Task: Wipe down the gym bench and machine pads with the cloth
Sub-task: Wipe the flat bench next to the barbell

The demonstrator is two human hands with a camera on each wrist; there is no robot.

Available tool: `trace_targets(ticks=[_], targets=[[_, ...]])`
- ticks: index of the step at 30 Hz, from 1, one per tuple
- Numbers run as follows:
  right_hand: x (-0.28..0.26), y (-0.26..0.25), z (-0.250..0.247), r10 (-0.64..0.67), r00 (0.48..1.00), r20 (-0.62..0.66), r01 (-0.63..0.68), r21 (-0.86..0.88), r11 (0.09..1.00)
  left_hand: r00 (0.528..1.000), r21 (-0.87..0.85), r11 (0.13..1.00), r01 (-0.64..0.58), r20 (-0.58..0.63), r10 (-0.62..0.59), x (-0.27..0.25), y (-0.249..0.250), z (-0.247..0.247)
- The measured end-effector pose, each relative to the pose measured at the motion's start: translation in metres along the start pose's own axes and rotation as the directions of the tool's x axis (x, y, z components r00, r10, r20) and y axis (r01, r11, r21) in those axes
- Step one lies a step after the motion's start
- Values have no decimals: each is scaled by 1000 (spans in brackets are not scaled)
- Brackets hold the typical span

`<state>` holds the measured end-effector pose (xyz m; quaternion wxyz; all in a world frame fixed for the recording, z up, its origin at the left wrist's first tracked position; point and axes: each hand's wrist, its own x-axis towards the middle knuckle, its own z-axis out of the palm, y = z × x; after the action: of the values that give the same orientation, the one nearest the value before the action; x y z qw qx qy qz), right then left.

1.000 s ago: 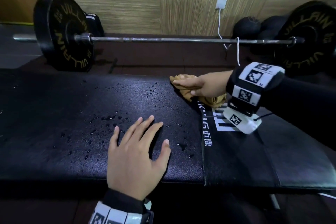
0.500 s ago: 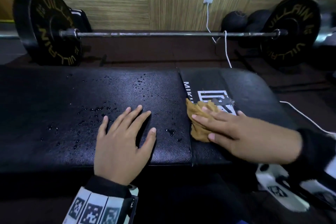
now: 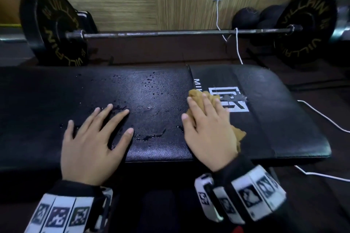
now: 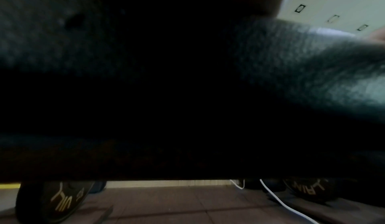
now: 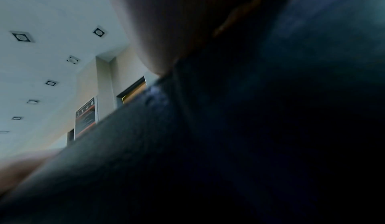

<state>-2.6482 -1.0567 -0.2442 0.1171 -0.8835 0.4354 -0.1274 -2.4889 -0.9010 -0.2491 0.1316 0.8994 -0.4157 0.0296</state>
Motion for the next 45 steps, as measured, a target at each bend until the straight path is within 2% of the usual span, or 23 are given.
trace_targets(ticks=[6, 11, 13, 16, 20, 24, 27, 30, 32, 34, 39, 42, 45], targets=[[-3, -48, 17, -220, 972, 85, 222, -22, 975, 998, 5, 1000, -12, -69, 12, -1, -2, 5], [-39, -38, 7, -362, 915, 180, 365, 15, 931, 995, -19, 1000, -12, -98, 10, -4, -2, 6], [-54, -24, -1, -348, 916, 200, 352, 15, 936, 994, -23, 1000, -9, -113, 7, -4, -3, 6], [-61, -7, -11, -264, 948, 178, 278, -58, 959, 993, -25, 1000, -3, -116, 0, -4, -4, 7], [-39, -7, -6, -201, 970, 136, 213, -84, 973, 992, -25, 1000, -5, -125, 1, -4, -4, 9], [-12, -29, 8, -153, 983, 99, 162, -87, 983, 990, -22, 1000, 2, -139, -5, -3, -4, 9], [-13, -51, 16, -255, 959, 125, 264, -54, 963, 988, -26, 1000, -6, -152, 2, -3, -4, 10], [-29, -53, 15, -400, 896, 192, 409, -12, 912, 987, -40, 999, -19, -160, 13, -3, -5, 10], [-41, -43, 8, -452, 863, 224, 460, 16, 888, 986, -49, 998, -27, -166, 18, -3, -4, 9], [-48, -30, -1, -457, 858, 236, 470, -1, 882, 985, -52, 998, -29, -173, 20, -3, -4, 10], [-29, -4, -13, -363, 899, 244, 390, -71, 918, 981, -66, 997, -29, -195, 15, -2, -6, 12], [-13, -12, -4, -374, 890, 262, 408, -90, 908, 976, -85, 996, -12, -218, -7, -2, -5, 13], [-15, -29, 4, -450, 854, 260, 473, -28, 881, 977, -86, 996, 0, -211, -18, -1, -4, 13]])
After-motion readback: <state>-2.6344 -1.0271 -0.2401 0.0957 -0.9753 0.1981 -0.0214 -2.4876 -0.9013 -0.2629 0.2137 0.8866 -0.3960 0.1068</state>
